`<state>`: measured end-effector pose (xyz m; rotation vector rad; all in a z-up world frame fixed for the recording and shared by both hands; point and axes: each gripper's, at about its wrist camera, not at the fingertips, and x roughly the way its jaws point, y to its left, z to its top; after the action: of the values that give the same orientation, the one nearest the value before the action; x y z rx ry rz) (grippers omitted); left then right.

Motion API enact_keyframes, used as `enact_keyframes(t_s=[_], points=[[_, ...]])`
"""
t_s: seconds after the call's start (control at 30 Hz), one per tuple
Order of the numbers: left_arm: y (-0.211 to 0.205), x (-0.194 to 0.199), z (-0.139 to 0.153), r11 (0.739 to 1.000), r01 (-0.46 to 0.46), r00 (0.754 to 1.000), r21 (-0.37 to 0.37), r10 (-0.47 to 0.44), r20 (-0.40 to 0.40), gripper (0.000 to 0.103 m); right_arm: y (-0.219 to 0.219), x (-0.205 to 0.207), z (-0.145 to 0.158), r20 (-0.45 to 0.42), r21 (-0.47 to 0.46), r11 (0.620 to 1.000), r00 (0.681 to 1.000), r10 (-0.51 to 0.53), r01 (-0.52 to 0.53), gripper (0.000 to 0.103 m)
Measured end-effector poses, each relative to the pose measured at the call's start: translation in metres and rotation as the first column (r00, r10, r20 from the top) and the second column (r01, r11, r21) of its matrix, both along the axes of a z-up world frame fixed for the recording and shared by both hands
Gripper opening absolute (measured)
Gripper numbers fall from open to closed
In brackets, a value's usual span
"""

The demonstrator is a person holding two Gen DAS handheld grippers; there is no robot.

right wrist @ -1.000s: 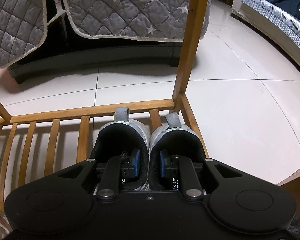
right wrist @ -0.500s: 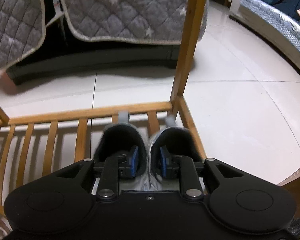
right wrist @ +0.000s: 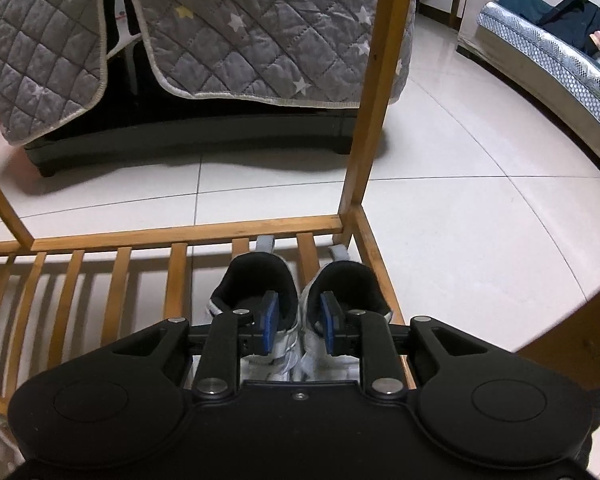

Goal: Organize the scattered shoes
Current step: 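Open the right gripper and lift it off the grey sneaker pair, then move the right gripper down to the brown-heeled white sneaker pair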

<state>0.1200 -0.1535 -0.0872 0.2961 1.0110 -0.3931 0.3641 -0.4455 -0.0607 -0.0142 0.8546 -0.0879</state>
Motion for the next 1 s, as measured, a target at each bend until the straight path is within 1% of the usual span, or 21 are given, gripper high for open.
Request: enact_keyframes(t_s=[0.07, 0.2, 0.3, 0.43, 0.57, 0.73, 0.83, 0.93, 1.0], points=[[0.007, 0.0, -0.003, 1.0, -0.012, 1.0, 0.011, 0.012, -0.001, 0.102, 0.001, -0.009, 0.001, -0.006, 0.015, 1.0, 1.0, 0.005, -0.005, 0.031], [0.022, -0.001, -0.012, 0.998, -0.044, 0.999, 0.045, 0.045, -0.016, 0.102, 0.01, -0.025, -0.004, -0.026, 0.009, 0.999, 0.999, 0.034, -0.034, 0.032], [0.03, -0.003, -0.021, 0.996, -0.051, 0.998, 0.07, 0.052, -0.025, 0.102, 0.022, -0.04, -0.011, -0.048, 0.002, 0.998, 0.996, 0.071, -0.071, 0.032], [0.04, -0.002, -0.034, 0.993, -0.066, 0.997, 0.097, 0.07, -0.039, 0.102, 0.038, -0.062, -0.022, -0.068, 0.043, 0.993, 0.991, 0.113, -0.11, 0.032], [0.052, -0.002, -0.045, 0.993, -0.089, 0.994, 0.08, 0.094, -0.06, 0.102, 0.059, -0.082, -0.029, -0.093, 0.106, 0.982, 0.982, 0.167, -0.157, 0.032], [0.063, -0.005, -0.054, 0.992, -0.117, 0.989, 0.057, 0.121, -0.082, 0.102, 0.103, -0.105, -0.037, -0.121, 0.171, 0.956, 0.958, 0.26, -0.238, 0.032], [0.067, -0.009, -0.059, 0.991, -0.119, 0.988, 0.054, 0.123, -0.091, 0.102, 0.128, -0.112, -0.038, -0.13, 0.193, 0.942, 0.945, 0.3, -0.273, 0.032], [0.067, -0.011, -0.062, 0.993, -0.106, 0.989, 0.059, 0.111, -0.094, 0.102, 0.147, -0.114, -0.04, -0.151, 0.24, 0.931, 0.937, 0.315, -0.274, 0.032], [0.069, -0.011, -0.065, 0.993, -0.105, 0.989, 0.058, 0.11, -0.101, 0.102, 0.159, -0.114, -0.041, -0.155, 0.241, 0.93, 0.935, 0.318, -0.276, 0.032]])
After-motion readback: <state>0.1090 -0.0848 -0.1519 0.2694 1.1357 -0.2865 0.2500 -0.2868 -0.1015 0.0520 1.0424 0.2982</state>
